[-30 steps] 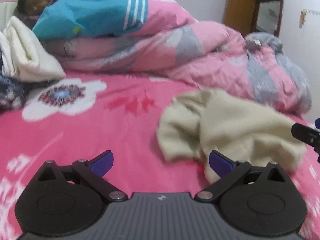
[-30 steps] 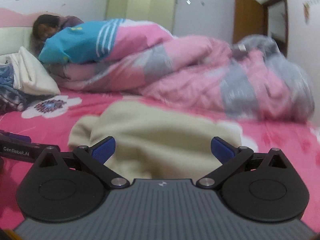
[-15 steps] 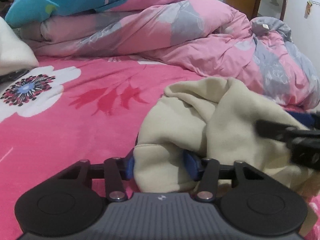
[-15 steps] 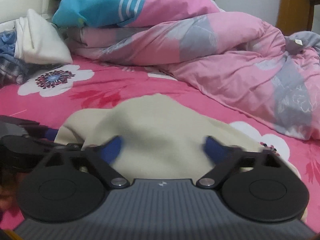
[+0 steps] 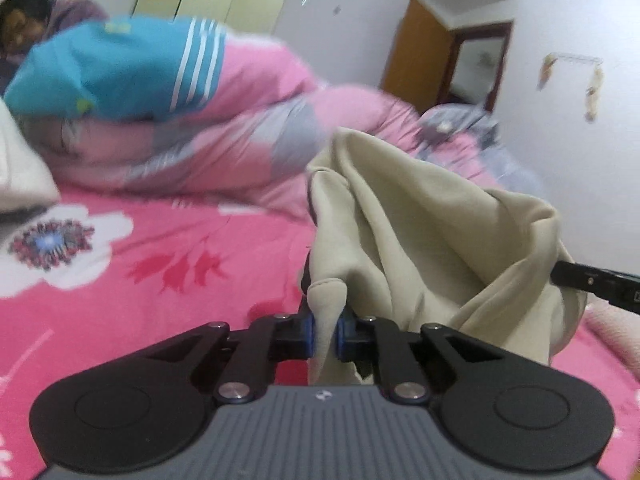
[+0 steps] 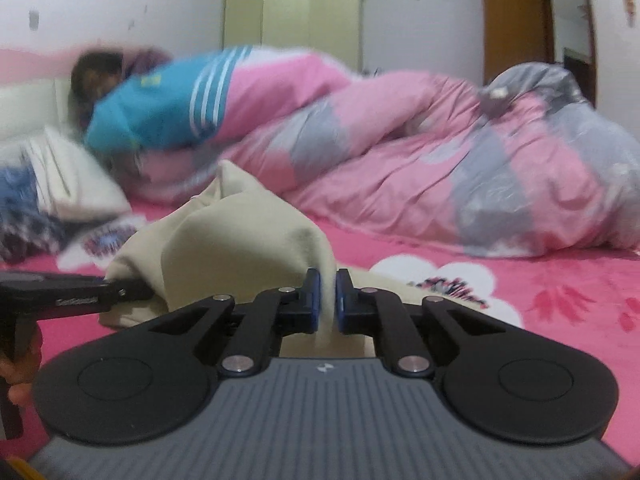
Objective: Fold clothes
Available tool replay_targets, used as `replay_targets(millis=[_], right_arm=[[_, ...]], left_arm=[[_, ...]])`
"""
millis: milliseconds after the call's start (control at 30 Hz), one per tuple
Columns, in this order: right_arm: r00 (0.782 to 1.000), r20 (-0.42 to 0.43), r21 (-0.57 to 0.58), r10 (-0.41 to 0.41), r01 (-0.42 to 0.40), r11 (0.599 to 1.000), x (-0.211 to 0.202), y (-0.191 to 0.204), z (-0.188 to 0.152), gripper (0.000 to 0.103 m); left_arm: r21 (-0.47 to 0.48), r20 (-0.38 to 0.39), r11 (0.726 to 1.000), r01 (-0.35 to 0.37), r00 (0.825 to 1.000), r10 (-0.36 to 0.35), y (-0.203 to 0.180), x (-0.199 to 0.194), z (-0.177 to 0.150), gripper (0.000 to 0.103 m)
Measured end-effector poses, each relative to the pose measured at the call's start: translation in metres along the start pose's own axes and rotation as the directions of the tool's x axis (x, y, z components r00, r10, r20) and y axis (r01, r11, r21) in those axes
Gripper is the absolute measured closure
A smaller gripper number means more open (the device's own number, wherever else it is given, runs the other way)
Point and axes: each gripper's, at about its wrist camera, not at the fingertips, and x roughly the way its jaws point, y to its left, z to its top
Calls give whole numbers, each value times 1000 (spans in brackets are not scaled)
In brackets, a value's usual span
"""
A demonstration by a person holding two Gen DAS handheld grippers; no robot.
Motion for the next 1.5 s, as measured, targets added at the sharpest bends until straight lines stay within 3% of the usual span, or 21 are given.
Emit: replay_targets(millis=[100,300,500,667,933,1033,1133,1233,1333,1367,1400,1467,1500], right_arm=[[998,57,49,-12,9,999,-47,-16,6,97],[989,148,172,0,-26,985,-129,-51,9,97],[984,168,283,52,-99,954,-146,-66,-8,97],[989,125,471,79,-129,873,-144,-84,-62,97],[994,63,646,87,-107,756,-160,-94,-141,97],[997,32,679,66,-70,731,-170,-97,-165,96],[1000,-19,692,-1,14,722,-188,-103,-185,97],[995,-76,730,-71,104,676,-209,-116,-203,94],[983,-110,764,-149,179,620,-230,-129,-213,93],[979,-110,769,-172,193,610,-238,-132,-215,91],[976,-107,766,-192,204,610,-243,-134,-214,89],[973,-96,758,-211,209,618,-244,-136,-210,82],[973,-89,752,-212,205,626,-242,-137,-207,81]], left_arm=[[11,62,1000,28,998,-28,-6,-39,8,92],[84,194,996,18,980,-34,-16,-100,28,93],[155,224,988,-2,974,-33,-38,-101,42,93],[252,190,968,11,980,-60,-67,-73,54,93],[423,154,896,133,964,-216,-167,-20,55,93],[478,116,849,226,941,-317,-215,-12,27,93],[525,-15,776,350,915,-403,-256,3,-15,91],[468,-206,737,488,871,-445,-272,33,-60,84],[393,-242,754,527,850,-468,-258,41,-82,69],[350,-238,757,552,834,-498,-248,38,-79,54],[308,-232,758,575,818,-527,-238,34,-77,40],[250,-190,754,608,794,-577,-212,22,-64,30],[236,-162,756,610,792,-589,-199,13,-57,25]])
